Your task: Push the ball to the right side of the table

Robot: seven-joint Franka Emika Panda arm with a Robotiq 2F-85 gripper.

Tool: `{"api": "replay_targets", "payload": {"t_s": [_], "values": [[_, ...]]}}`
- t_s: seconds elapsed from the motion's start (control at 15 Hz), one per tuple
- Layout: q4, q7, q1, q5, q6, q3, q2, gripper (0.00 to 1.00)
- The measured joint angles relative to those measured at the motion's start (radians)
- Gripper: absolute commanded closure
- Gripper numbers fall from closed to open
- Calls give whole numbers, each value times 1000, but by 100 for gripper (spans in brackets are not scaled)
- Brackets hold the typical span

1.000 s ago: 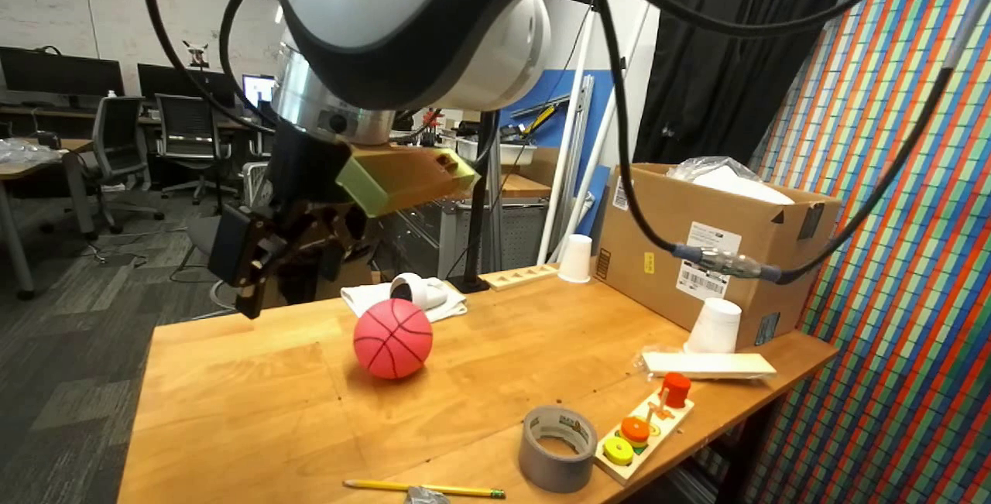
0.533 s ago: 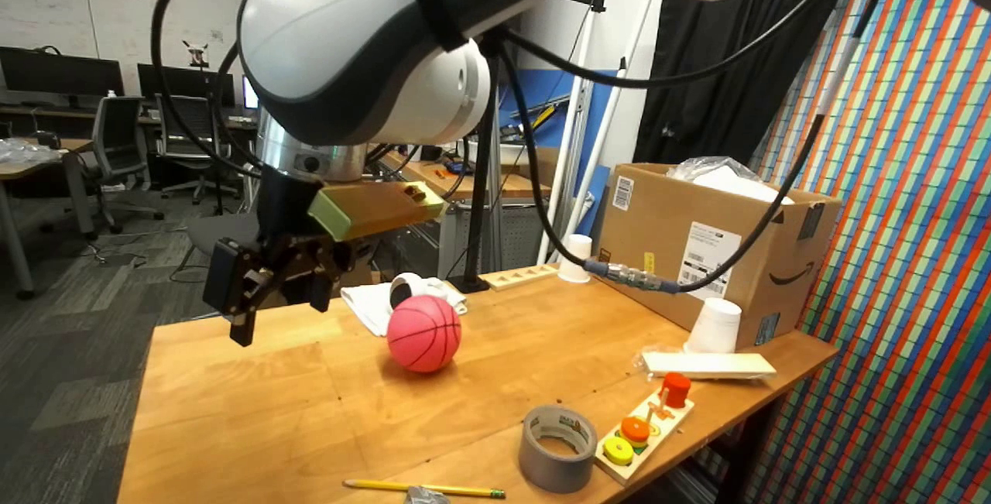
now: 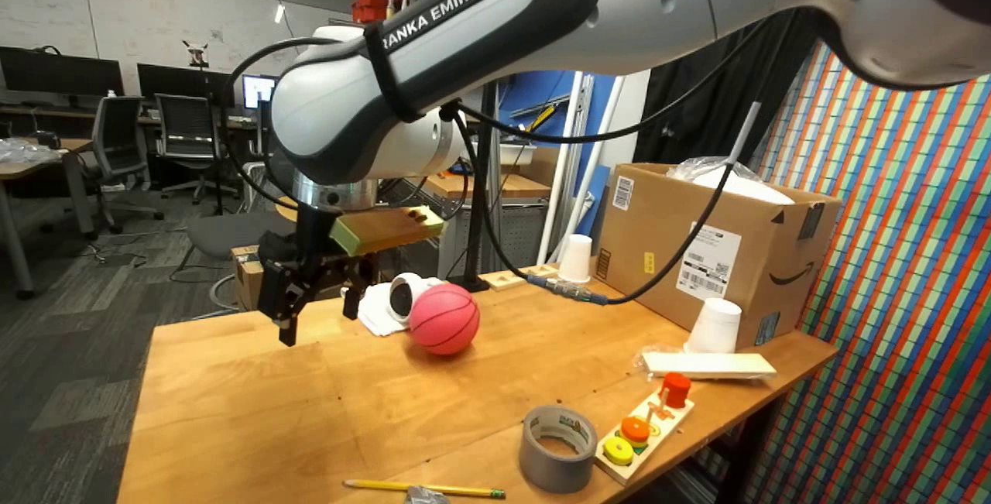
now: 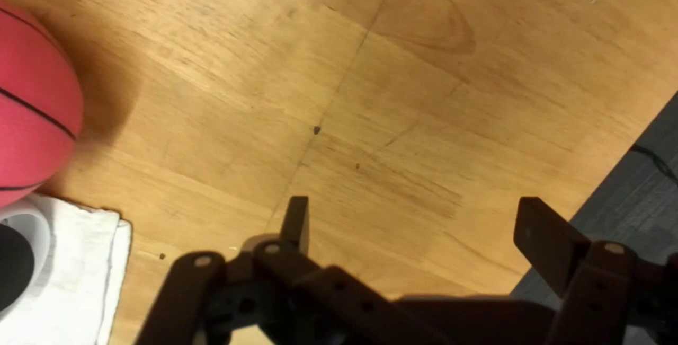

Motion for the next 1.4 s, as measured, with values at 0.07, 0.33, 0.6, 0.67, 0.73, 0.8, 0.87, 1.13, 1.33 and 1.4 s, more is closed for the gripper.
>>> {"api": "replay_targets", "payload": {"t_s": [0.07,0.33,0.6,0.67,0.73,0.8,0.87,1.13,1.33,1.4], "values": [[24,0,-2,0,-8,-13,21,0],[111,2,-20,1,-45,-52,91,0],[159,9,-57,22,-130,-72,134,0],[162,9,-71,36,-166,-74,139,0],[162,9,-85,47,-198,-76,140,0],[162,12,-99,50,-221,-80,139,0],[158,11,-111,43,-225,-89,131,0],[104,-23,-125,-143,-241,-161,-5,0],[42,-34,-127,-307,-265,-199,-141,0],[14,-34,-127,-363,-264,-205,-190,0]]}}
